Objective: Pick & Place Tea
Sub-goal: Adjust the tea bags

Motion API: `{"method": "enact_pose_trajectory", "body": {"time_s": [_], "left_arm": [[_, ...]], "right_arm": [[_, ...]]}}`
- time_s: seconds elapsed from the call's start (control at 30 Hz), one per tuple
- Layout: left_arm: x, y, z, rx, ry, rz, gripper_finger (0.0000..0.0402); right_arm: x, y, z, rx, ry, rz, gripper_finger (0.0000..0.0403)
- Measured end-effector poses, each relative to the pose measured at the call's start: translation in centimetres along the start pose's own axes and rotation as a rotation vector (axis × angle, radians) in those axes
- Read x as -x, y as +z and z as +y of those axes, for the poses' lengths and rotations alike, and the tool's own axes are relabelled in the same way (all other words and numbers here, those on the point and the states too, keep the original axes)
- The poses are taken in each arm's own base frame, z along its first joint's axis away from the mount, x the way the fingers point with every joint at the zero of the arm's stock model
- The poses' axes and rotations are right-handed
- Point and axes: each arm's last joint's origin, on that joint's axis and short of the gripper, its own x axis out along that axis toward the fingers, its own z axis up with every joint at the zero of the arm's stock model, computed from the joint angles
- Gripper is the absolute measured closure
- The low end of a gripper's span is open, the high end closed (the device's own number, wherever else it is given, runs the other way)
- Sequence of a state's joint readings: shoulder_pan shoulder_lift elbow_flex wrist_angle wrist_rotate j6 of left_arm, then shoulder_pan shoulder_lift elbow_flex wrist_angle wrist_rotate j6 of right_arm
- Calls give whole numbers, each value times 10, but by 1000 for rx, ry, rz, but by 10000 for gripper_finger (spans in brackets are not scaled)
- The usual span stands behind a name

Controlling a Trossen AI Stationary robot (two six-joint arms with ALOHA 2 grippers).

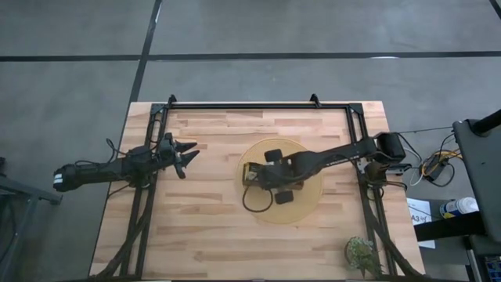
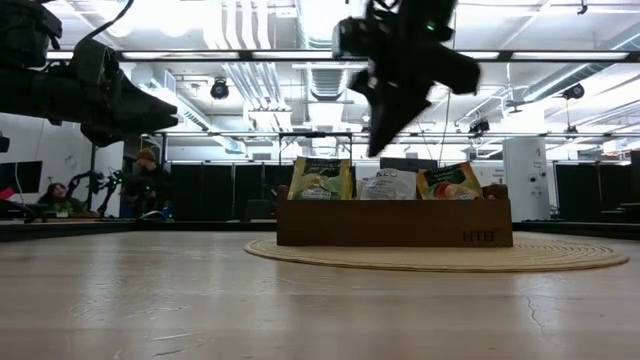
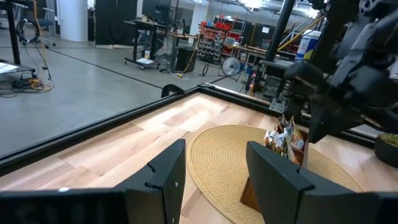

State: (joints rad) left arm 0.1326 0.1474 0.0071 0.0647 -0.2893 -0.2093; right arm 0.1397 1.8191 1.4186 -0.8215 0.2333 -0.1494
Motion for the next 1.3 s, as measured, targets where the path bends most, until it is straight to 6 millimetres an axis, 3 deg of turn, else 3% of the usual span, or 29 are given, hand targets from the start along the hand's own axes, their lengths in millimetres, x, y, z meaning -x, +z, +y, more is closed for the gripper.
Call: {"method": "enact_pose_trajectory", "body": {"time_s": [0.23, 0.6, 0.8, 1.03, 1.3], "left_arm": [[0, 0, 0, 0, 0, 0, 239], [0, 0, 0, 0, 0, 2, 239], [0, 0, 0, -1, 0, 2, 239], [0, 0, 0, -1, 0, 3, 239], [0, 0, 0, -1, 1, 3, 239]], "right_arm": [[-4, -30, 17, -36, 14, 86, 394], [22, -76, 17, -199, -13, 38, 394], [0, -96, 27, -224, 54, 51, 394], [-29, -109, 36, -221, 55, 134, 394], [-15, -104, 32, -219, 78, 111, 394]]}}
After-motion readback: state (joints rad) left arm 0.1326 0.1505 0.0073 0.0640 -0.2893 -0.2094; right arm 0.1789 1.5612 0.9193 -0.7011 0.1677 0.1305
